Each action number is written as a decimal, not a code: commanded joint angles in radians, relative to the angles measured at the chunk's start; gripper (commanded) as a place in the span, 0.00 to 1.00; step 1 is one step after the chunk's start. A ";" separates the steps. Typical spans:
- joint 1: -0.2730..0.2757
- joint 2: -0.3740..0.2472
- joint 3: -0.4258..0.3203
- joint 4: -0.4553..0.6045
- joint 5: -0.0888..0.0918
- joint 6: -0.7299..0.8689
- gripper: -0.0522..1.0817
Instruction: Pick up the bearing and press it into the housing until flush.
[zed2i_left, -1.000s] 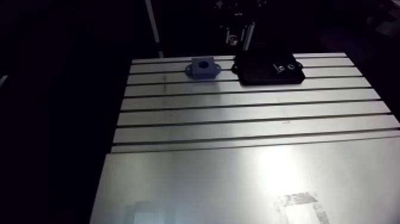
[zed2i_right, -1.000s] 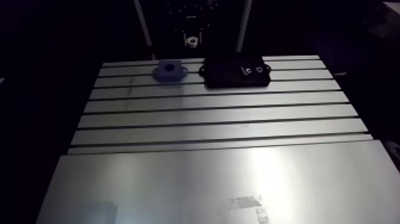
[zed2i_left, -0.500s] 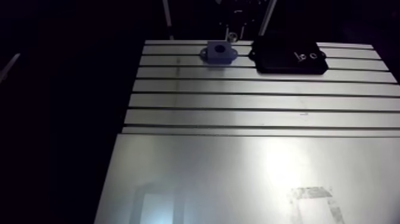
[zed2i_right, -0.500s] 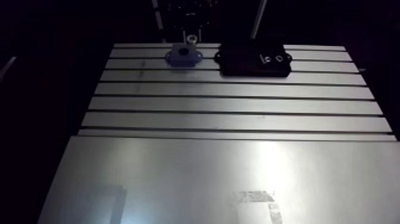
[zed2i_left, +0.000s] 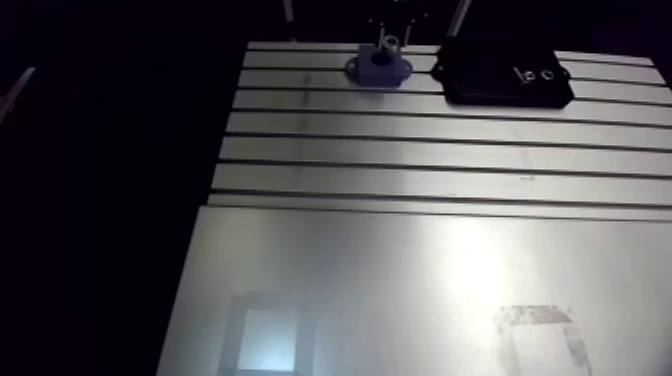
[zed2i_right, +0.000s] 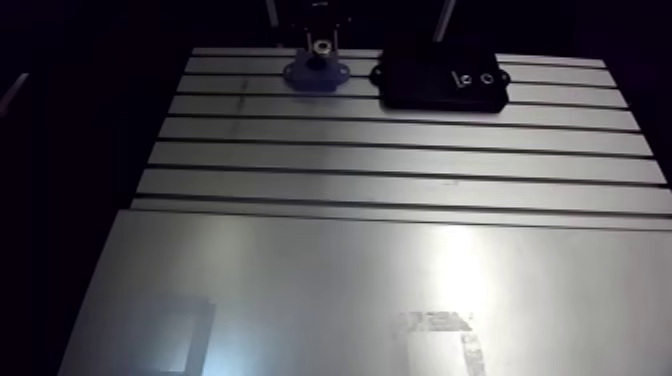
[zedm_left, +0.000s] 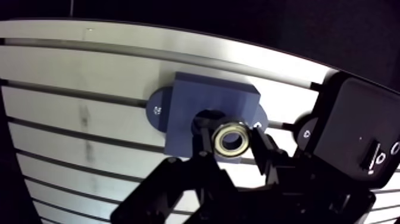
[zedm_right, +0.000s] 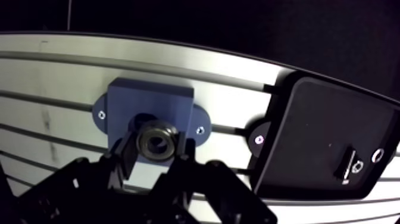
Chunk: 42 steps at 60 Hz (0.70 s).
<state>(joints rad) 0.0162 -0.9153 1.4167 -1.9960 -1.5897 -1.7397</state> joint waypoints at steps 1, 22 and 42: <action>0.004 0.008 -0.003 -0.014 0.001 -0.001 0.72; 0.014 0.014 -0.002 -0.016 -0.002 0.001 0.72; 0.016 0.022 0.001 -0.019 -0.006 0.001 0.72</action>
<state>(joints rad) 0.0313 -0.8996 1.4161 -2.0123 -1.5931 -1.7388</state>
